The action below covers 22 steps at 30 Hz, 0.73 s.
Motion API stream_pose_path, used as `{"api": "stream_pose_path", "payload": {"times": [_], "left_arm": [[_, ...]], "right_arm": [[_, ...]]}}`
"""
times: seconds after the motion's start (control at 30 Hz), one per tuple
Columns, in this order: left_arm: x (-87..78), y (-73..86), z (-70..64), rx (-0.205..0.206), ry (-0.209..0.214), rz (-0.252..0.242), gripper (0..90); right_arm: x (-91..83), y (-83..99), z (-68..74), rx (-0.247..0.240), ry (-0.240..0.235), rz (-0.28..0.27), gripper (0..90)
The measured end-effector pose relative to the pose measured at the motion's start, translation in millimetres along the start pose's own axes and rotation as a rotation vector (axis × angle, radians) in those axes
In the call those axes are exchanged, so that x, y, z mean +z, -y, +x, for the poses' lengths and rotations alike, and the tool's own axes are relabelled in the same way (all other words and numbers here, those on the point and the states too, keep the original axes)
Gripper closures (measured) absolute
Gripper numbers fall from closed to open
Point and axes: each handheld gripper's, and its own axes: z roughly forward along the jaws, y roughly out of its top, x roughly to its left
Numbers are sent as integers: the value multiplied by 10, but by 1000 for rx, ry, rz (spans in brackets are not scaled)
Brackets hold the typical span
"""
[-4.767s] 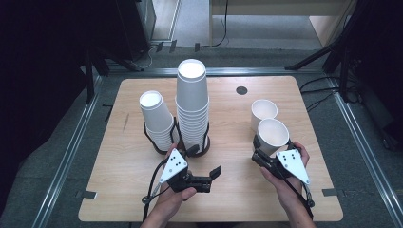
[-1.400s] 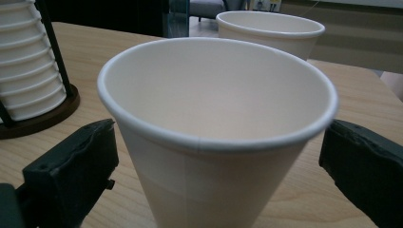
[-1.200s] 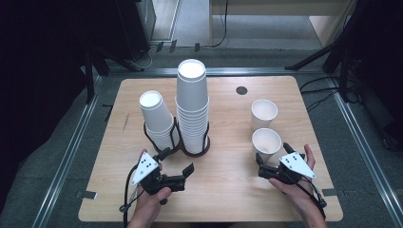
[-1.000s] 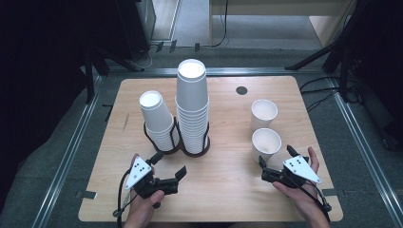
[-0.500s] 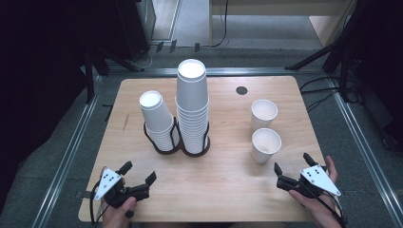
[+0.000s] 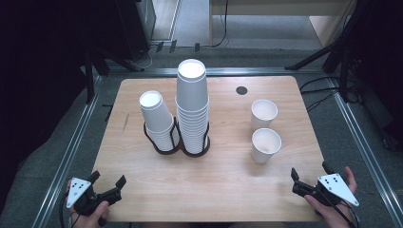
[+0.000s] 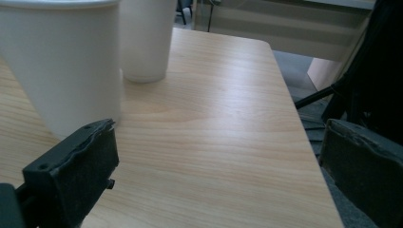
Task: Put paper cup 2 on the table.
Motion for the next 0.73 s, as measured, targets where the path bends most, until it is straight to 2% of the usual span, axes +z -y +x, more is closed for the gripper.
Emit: {"api": "stream_pose_path", "payload": {"times": [0.23, 0.4, 0.73], "left_arm": [[-5, 18, 178, -26, -43, 9, 0], [31, 40, 199, -29, -73, 43, 0], [90, 56, 181, -23, -58, 66, 0]], "right_arm": [[-96, 73, -157, 12, 45, 11, 0], [-106, 86, -213, 18, 67, 18, 0], [-96, 87, -171, -15, 56, 21, 0]]}}
